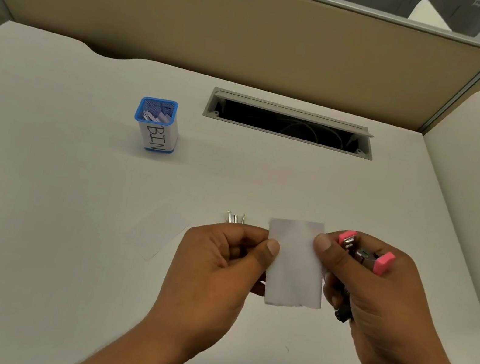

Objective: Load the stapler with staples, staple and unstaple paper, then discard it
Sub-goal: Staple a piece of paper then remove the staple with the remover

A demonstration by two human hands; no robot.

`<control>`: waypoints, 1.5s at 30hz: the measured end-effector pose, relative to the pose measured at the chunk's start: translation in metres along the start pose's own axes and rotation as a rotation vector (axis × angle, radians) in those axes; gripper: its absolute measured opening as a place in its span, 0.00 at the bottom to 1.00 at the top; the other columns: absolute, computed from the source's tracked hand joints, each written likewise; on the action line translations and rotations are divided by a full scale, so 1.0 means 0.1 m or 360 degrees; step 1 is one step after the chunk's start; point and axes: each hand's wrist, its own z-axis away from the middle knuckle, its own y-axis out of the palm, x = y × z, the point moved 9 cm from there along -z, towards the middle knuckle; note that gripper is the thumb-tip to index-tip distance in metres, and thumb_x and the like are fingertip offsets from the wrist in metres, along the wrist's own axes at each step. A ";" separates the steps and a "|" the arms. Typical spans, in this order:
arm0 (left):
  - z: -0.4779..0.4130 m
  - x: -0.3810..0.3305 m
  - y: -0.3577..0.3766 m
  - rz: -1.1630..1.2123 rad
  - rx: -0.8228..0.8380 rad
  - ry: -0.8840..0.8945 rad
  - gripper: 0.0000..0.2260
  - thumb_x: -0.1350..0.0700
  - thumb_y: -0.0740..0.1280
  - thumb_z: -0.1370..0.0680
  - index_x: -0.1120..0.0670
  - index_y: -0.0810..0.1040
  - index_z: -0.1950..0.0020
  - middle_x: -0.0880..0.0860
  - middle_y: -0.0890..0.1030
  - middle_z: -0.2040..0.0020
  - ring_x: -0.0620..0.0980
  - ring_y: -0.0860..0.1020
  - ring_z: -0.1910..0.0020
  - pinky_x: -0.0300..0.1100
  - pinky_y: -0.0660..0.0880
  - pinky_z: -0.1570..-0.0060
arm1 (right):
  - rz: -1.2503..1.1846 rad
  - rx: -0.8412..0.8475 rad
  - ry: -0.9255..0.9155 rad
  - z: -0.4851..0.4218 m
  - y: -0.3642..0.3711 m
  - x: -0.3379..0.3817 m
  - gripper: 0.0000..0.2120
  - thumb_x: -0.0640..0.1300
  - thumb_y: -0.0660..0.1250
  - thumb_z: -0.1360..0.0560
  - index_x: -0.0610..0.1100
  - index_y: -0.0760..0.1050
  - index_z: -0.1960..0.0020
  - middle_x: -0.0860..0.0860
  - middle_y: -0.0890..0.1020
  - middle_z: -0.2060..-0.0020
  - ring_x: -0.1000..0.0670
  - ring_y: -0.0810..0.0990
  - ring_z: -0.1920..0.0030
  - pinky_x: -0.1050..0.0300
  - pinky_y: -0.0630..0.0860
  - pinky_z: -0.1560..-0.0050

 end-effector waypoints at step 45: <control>-0.33 -0.14 -0.16 -0.0404 0.0087 0.0094 0.07 0.50 0.69 0.23 0.49 0.84 0.59 0.44 0.84 0.65 0.39 0.79 0.69 0.30 0.72 0.71 | -0.0089 0.0567 0.0311 0.14 0.34 -0.20 0.23 0.62 0.70 0.34 0.46 0.85 0.49 0.48 0.80 0.63 0.50 0.74 0.67 0.55 0.70 0.64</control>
